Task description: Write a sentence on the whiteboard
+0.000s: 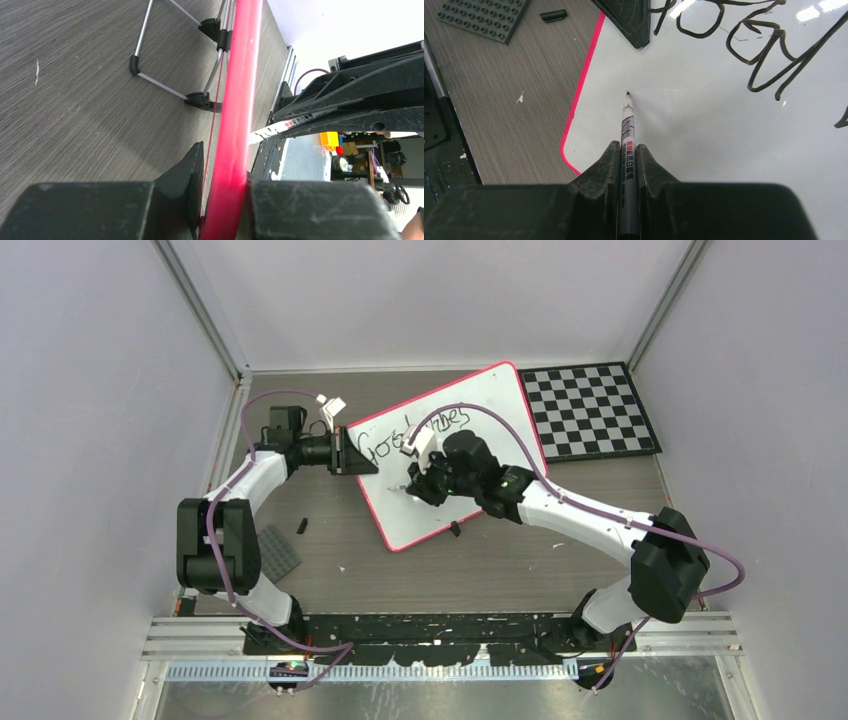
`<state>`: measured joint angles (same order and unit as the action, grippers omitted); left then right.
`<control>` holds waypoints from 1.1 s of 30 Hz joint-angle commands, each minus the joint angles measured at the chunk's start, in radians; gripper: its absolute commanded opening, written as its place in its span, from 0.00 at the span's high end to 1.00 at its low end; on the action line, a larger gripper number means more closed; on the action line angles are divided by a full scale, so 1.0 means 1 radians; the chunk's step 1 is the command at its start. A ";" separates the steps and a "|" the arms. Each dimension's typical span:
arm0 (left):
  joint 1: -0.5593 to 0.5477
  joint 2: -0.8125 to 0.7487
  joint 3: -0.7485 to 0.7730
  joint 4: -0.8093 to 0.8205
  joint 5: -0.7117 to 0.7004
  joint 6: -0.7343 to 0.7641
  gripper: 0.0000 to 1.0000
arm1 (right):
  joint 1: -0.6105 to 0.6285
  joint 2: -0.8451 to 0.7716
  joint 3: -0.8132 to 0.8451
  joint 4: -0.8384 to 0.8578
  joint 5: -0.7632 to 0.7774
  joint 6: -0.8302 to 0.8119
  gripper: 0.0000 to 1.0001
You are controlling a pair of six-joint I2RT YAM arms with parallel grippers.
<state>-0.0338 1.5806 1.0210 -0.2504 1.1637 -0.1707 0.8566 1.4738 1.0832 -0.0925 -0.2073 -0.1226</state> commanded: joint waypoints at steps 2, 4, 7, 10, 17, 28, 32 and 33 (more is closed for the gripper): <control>0.004 0.008 0.035 -0.013 -0.028 -0.006 1.00 | 0.007 0.004 0.050 0.036 0.045 -0.006 1.00; 0.003 0.008 0.037 -0.014 -0.028 -0.005 1.00 | 0.007 0.013 0.052 0.043 0.051 -0.005 1.00; 0.003 0.008 0.036 -0.015 -0.028 -0.006 1.00 | 0.008 0.026 0.066 0.046 0.052 -0.005 1.00; 0.003 0.011 0.039 -0.014 -0.027 -0.006 1.00 | 0.013 0.039 0.078 0.046 0.046 -0.006 1.00; 0.004 0.008 0.040 -0.028 -0.027 0.009 1.00 | 0.024 0.046 0.077 0.018 0.031 -0.027 1.00; 0.003 0.009 0.036 -0.045 -0.022 0.022 1.00 | 0.026 0.024 0.052 -0.038 0.015 -0.040 1.00; 0.003 0.008 0.040 -0.060 -0.023 0.034 1.00 | 0.027 0.015 0.042 -0.046 0.031 -0.051 1.00; 0.003 0.008 0.040 -0.063 -0.024 0.034 1.00 | 0.026 0.012 0.039 -0.045 0.039 -0.051 1.00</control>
<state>-0.0334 1.5867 1.0264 -0.2703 1.1706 -0.1364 0.8780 1.5127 1.1252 -0.1387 -0.1886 -0.1558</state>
